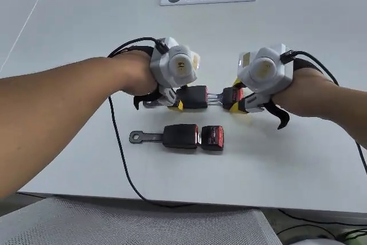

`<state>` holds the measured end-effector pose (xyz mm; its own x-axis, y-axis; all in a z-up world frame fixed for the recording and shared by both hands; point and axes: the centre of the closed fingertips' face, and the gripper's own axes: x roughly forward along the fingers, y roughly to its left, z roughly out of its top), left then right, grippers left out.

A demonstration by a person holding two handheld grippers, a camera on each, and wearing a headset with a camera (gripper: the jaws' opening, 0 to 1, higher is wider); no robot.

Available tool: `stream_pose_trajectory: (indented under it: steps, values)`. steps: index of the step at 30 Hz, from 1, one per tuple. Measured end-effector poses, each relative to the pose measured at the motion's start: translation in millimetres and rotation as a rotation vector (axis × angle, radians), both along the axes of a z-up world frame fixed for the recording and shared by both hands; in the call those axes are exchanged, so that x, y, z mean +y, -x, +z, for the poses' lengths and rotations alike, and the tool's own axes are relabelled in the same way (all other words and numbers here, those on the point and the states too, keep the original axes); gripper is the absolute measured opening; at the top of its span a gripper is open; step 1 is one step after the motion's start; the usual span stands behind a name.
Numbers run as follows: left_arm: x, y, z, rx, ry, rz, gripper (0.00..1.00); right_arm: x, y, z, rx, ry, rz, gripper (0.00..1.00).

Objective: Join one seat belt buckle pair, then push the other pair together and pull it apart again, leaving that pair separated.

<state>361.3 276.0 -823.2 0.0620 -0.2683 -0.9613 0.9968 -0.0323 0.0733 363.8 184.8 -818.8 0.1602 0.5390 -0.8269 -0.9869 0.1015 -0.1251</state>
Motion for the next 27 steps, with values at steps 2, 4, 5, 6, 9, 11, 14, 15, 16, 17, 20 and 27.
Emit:
stream_pose_trajectory:
  steps: [2, 4, 5, 6, 9, 11, 14, 15, 16, 17, 20, 27]
  values:
    - [-0.1, 0.6, 0.4, 0.001, 0.0, -0.001, 0.32, 2.3, 0.2, 0.8, -0.002, -0.005, 0.005, 0.33]
    - [0.0, 1.0, 0.8, 0.002, 0.0, -0.002, 0.32, 5.0, 0.4, -0.2, -0.002, -0.007, 0.009, 0.33]
    - [0.1, 1.0, 0.8, 0.003, 0.0, -0.003, 0.32, 5.8, -0.2, -0.2, -0.002, -0.01, 0.011, 0.33]
    - [0.1, 1.0, 0.9, 0.004, 0.001, -0.003, 0.32, 7.6, -1.0, 0.2, 0.009, -0.02, 0.001, 0.33]
    - [0.1, 1.1, 1.2, 0.006, 0.001, -0.002, 0.32, 10.9, -1.0, 0.1, 0.017, -0.031, 0.001, 0.33]
    - [0.1, 1.0, 1.3, 0.005, -0.002, -0.005, 0.32, 12.9, -1.0, -1.6, 0.027, -0.025, -0.006, 0.32]
    - [-0.2, 1.4, 1.6, 0.005, -0.005, -0.009, 0.32, 12.9, -1.8, -1.2, 0.035, -0.032, -0.002, 0.32]
    - [-0.4, 1.5, 1.7, 0.004, -0.005, -0.011, 0.32, 13.0, -1.9, -1.2, 0.037, -0.034, -0.001, 0.32]
    - [-0.5, 1.7, 1.8, 0.004, -0.006, -0.011, 0.32, 13.6, -2.0, -1.2, 0.04, -0.034, 0.004, 0.32]
    - [-0.7, 1.8, 1.9, 0.003, -0.005, -0.015, 0.32, 14.0, -2.3, -1.3, 0.042, -0.033, 0.007, 0.32]
    - [-1.2, 2.1, 2.0, 0.005, 0.0, -0.022, 0.31, 17.0, -2.7, -1.5, 0.048, -0.023, 0.02, 0.31]
    - [-2.6, 1.0, 1.6, 0.026, 0.002, -0.015, 0.31, 19.6, -3.9, -1.7, 0.062, -0.026, 0.03, 0.31]
